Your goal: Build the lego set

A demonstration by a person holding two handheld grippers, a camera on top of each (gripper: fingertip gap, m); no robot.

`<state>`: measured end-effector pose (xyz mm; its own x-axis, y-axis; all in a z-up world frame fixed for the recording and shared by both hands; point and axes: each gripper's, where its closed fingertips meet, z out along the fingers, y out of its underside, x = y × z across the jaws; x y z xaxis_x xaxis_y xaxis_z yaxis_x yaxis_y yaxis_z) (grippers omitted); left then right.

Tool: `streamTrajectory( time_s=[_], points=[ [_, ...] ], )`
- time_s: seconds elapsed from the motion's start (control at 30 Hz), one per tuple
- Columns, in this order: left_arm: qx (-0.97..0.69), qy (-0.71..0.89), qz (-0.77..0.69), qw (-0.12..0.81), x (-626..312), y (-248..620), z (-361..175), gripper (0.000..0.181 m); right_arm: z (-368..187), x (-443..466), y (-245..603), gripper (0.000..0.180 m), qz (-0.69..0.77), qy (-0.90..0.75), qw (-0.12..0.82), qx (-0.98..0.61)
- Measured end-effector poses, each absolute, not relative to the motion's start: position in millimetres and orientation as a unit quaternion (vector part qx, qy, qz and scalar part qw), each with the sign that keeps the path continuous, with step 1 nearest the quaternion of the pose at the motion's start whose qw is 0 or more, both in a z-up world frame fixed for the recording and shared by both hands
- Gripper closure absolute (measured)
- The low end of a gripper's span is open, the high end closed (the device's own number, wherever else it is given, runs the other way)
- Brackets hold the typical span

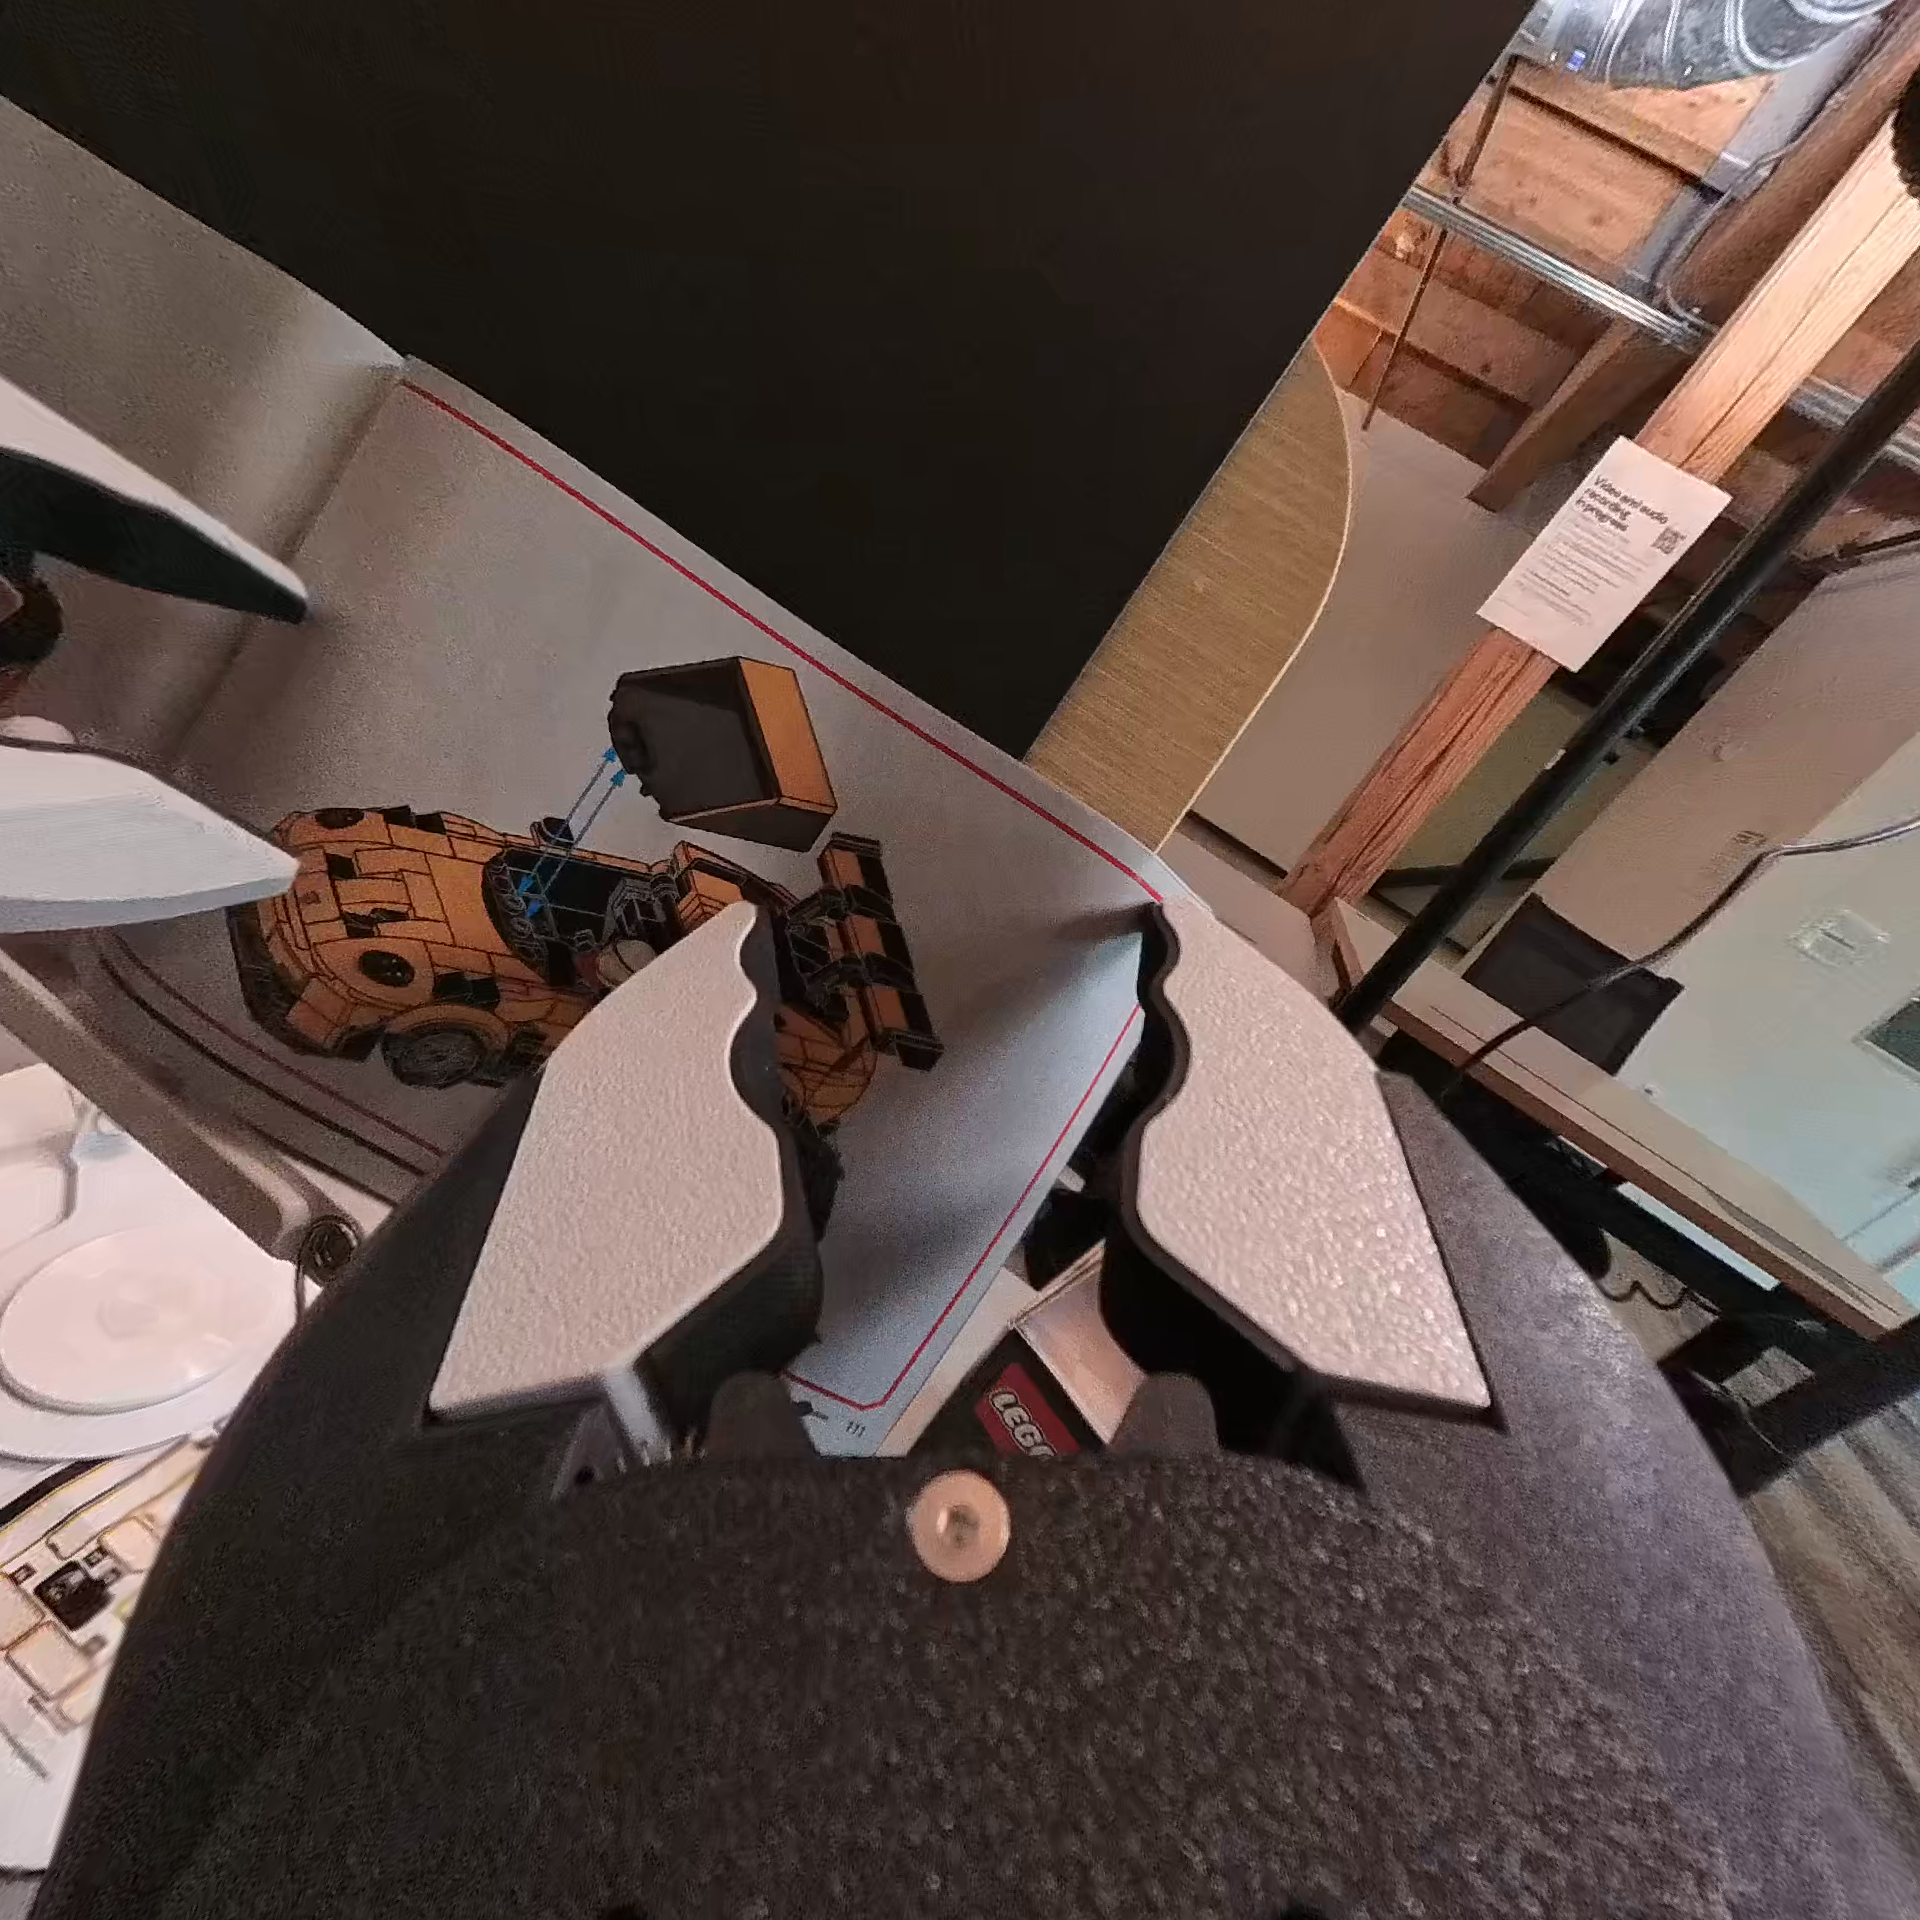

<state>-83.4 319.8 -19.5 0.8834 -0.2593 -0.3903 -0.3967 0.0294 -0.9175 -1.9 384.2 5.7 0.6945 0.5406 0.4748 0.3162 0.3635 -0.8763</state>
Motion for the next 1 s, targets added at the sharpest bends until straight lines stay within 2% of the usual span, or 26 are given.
streamTrajectory(
  time_s=[0.2, 0.23, 0.3, 0.37, 0.5, 0.6, 0.7, 0.77, 0.87, 1.0],
  points=[
    [-0.695, 0.231, 0.037, 0.680, -83.9, 317.5, -16.9, 0.132, 5.7, 0.3, 383.2, 0.122, 0.085, -0.363, 0.740, -0.560],
    [-0.693, 0.230, 0.039, 0.682, -84.1, 316.6, -14.8, 0.132, 9.4, 4.4, 382.2, 0.129, 0.078, -0.352, 0.749, -0.556],
    [-0.691, 0.228, 0.039, 0.685, -85.3, 315.2, -11.6, 0.132, 14.5, 9.9, 377.5, 0.162, 0.056, -0.346, 0.765, -0.540],
    [-0.691, 0.225, 0.037, 0.686, -86.9, 315.3, -9.4, 0.132, 6.5, 4.4, 373.6, 0.180, 0.054, -0.368, 0.754, -0.542],
    [-0.694, 0.220, 0.032, 0.685, -86.5, 317.7, -8.7, 0.130, -3.5, -4.5, 364.2, 0.180, 0.063, -0.388, 0.747, -0.536],
    [-0.694, 0.215, 0.047, 0.686, -87.3, 321.3, -6.2, 0.121, 0.2, -3.6, 359.5, 0.177, 0.066, -0.377, 0.756, -0.531],
    [-0.694, 0.210, 0.084, 0.683, -91.7, 329.0, -6.9, 0.118, 3.4, 4.2, 365.8, 0.132, 0.077, -0.351, 0.755, -0.549],
    [-0.694, 0.209, 0.100, 0.682, -92.0, 331.3, -7.9, 0.116, -1.1, 6.6, 369.9, 0.112, 0.095, -0.341, 0.743, -0.568],
    [-0.699, 0.201, 0.105, 0.678, -91.5, 330.2, -8.4, 0.116, -15.3, 0.2, 373.5, 0.107, 0.104, -0.355, 0.718, -0.589],
    [-0.711, 0.192, 0.086, 0.671, -93.5, 326.8, -9.2, 0.122, -15.3, -0.9, 376.6, 0.114, 0.096, -0.349, 0.718, -0.595]
  ],
)
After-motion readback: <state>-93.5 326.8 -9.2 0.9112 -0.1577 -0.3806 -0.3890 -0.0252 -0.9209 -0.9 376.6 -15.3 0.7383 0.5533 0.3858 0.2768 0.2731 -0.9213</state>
